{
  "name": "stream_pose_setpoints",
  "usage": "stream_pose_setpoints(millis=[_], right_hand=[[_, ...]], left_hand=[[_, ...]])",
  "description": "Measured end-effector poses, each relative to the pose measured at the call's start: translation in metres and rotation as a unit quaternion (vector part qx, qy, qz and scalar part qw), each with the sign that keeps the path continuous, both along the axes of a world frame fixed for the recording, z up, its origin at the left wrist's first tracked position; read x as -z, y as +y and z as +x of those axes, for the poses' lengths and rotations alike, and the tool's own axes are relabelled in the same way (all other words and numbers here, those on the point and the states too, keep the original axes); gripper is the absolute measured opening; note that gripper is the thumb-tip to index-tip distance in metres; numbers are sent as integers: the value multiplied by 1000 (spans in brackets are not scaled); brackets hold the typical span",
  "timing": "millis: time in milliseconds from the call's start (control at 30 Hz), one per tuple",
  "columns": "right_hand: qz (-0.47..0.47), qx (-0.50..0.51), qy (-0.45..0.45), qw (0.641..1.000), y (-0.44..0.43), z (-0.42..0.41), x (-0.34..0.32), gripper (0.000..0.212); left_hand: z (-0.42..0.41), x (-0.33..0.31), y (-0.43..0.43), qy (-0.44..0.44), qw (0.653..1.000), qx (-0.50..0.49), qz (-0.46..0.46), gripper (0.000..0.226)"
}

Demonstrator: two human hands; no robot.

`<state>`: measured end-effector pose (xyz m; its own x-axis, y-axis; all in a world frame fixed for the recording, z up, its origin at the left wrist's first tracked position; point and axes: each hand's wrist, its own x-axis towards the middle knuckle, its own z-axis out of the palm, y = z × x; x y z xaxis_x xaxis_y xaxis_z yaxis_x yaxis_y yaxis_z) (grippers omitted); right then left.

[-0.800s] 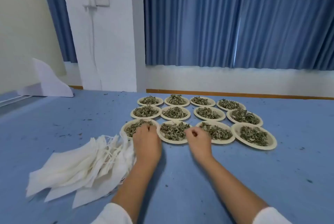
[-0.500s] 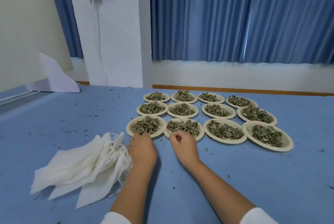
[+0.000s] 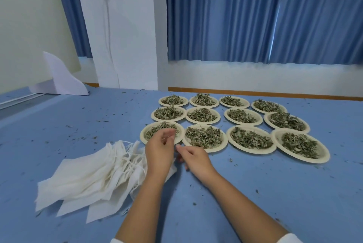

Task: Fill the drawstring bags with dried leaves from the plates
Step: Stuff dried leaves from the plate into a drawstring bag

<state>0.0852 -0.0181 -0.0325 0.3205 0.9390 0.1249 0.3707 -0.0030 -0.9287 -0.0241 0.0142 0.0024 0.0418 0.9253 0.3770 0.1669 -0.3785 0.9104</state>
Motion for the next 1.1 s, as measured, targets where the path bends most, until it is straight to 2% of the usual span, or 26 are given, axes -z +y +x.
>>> stream_pose_setpoints(millis=[67,133,167,267,333,400,467,567,667,733,800,933,1033,1100], right_hand=[[11,-22,116,993,-2,1,-6,45],[30,-60,243,968,-4,5,-10,37],[42,-83,278,956,-6,8,-12,34],[65,-93,284,952,-11,21,-17,27],[71,-55,282,955,-13,31,-19,22],[82,-5,307,948,-15,41,-24,24],[97,35,315,943,-17,54,-31,24],[106,53,299,947,-27,72,-39,28],[50,41,273,960,-36,86,-40,33],[25,-10,311,950,-41,93,-39,34],[30,-57,370,927,-48,100,-39,27],[3,-25,334,942,-58,110,-34,17],[-17,5,299,954,-61,112,-32,18],[-21,14,310,950,-62,111,-33,15]], left_hand=[[3,-3,-1,-63,997,41,-35,23],[10,-5,-4,-120,984,97,-86,26],[14,-7,-7,-159,971,135,-119,29],[23,-10,-11,-265,919,236,-174,36],[25,-10,-12,-224,935,242,-133,37],[27,-10,-11,-117,971,201,-54,36],[32,-10,-12,-24,985,167,30,31],[47,-9,-16,81,980,147,111,21],[62,-7,-20,156,963,142,168,23],[68,-3,-23,166,961,131,180,18],[70,3,-23,142,969,118,162,13],[66,14,-20,144,970,89,174,10],[63,16,-19,175,954,81,229,7],[63,17,-20,196,940,80,266,5]])
